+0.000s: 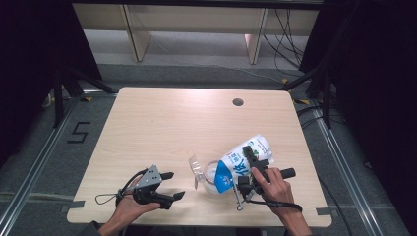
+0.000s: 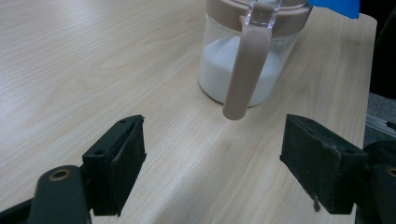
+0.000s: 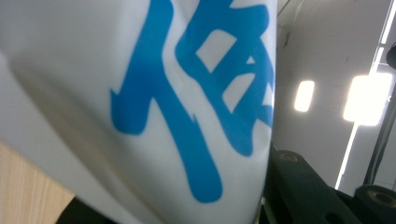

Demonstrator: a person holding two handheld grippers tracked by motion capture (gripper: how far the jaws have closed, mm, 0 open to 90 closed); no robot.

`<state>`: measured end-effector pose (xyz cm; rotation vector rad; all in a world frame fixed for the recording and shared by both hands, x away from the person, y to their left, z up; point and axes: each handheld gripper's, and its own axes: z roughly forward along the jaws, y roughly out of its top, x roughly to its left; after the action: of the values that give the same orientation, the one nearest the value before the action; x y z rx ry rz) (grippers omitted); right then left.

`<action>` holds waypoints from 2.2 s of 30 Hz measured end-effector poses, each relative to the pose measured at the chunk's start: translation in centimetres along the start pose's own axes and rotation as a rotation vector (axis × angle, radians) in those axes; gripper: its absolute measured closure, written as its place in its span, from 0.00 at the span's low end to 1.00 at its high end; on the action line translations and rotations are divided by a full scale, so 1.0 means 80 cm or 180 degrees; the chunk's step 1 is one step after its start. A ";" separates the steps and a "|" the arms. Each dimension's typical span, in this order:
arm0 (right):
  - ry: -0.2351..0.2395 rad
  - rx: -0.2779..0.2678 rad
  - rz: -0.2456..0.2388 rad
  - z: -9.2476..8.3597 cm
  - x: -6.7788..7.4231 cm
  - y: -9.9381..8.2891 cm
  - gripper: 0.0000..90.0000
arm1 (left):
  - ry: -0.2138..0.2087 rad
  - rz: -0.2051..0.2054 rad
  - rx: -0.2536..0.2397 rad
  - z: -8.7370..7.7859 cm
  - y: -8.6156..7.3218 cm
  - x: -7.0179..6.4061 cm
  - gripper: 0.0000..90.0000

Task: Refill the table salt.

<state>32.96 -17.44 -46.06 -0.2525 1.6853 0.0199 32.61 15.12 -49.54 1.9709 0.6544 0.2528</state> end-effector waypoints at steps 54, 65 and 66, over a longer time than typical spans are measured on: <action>0.1001 -0.0460 0.2225 0.027 -0.001 -0.040 0.90 | 0.0001 0.0011 0.0015 -0.001 0.000 0.000 0.23; 0.1298 -0.0643 0.3287 0.040 0.007 -0.075 0.92 | -0.0002 -0.0016 0.0000 0.000 0.000 -0.001 0.23; 0.1327 -0.0664 0.3332 0.041 0.008 -0.078 0.92 | -0.0003 -0.0005 0.0011 0.000 0.000 -0.001 0.24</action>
<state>37.24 -23.11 -46.28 0.5291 2.0567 0.9778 32.57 15.08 -49.53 1.9735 0.6561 0.2499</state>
